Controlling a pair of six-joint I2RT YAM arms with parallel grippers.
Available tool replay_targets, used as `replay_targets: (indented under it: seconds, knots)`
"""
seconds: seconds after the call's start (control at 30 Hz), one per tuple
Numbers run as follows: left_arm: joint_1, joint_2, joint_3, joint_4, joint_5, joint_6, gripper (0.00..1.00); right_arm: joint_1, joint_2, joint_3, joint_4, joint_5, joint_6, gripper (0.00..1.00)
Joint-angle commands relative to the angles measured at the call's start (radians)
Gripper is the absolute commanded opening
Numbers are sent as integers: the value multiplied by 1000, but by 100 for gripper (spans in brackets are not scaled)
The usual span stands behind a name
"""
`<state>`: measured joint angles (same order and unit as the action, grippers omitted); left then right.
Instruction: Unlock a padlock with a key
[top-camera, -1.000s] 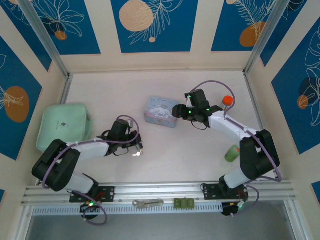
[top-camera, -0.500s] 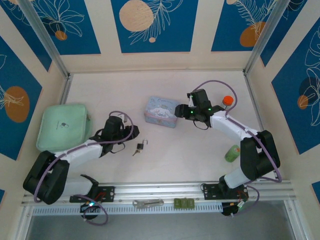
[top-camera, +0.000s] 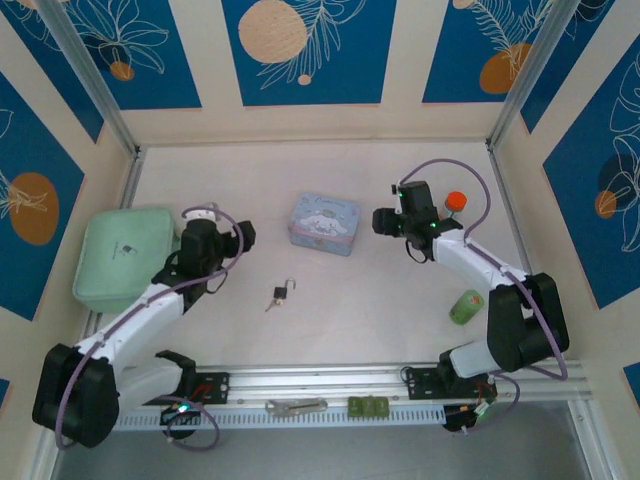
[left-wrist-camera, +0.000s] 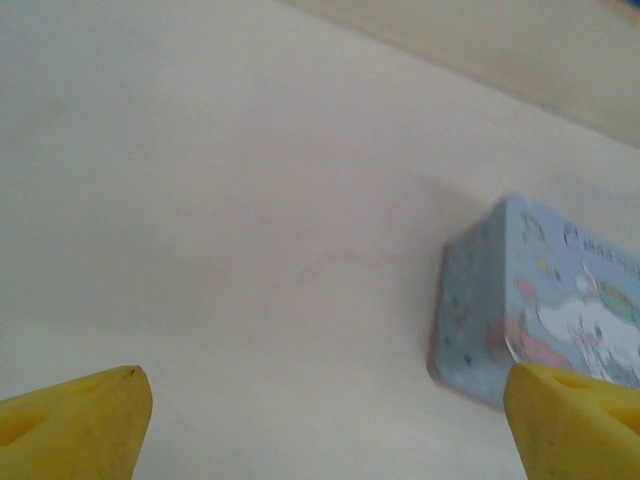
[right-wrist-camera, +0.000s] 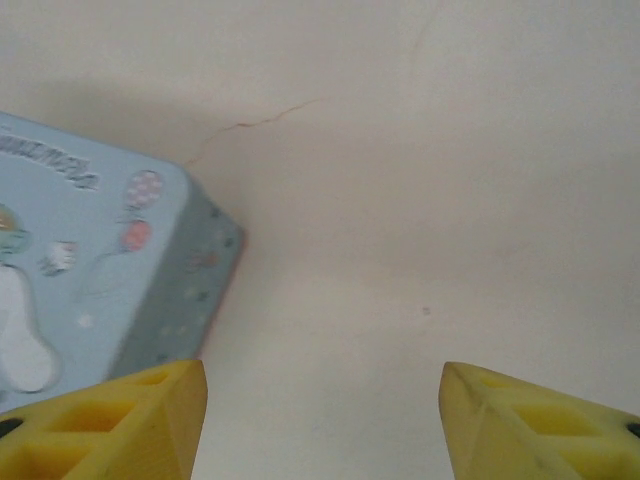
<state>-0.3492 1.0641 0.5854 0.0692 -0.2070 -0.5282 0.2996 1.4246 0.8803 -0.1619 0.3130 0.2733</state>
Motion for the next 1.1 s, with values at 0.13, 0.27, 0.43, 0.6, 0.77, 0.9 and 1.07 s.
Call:
replay_targets:
  seconds: [0.13,0.27,0.43,0.6,0.77,0.9,1.07]
  knots:
    - [22,-88,-44,67,-339,293,94,-95,-23,-145,261,62,-151,64]
    - [23,-118,-127,176,-415,414,95,-162,-17,-205,351,2,-148,64]
    - [28,-89,-190,268,-489,478,97,-206,27,-282,516,-58,-161,64]
    - [31,37,-236,421,-565,502,100,-222,52,-283,589,-150,-209,64]
    - [36,203,-240,567,-559,563,100,-236,89,-310,699,-100,-205,64]
    - [39,281,-228,654,-529,591,100,-282,74,-376,799,-181,-176,67]
    - [45,385,-231,872,-467,663,100,-295,97,-463,970,-212,-172,77]
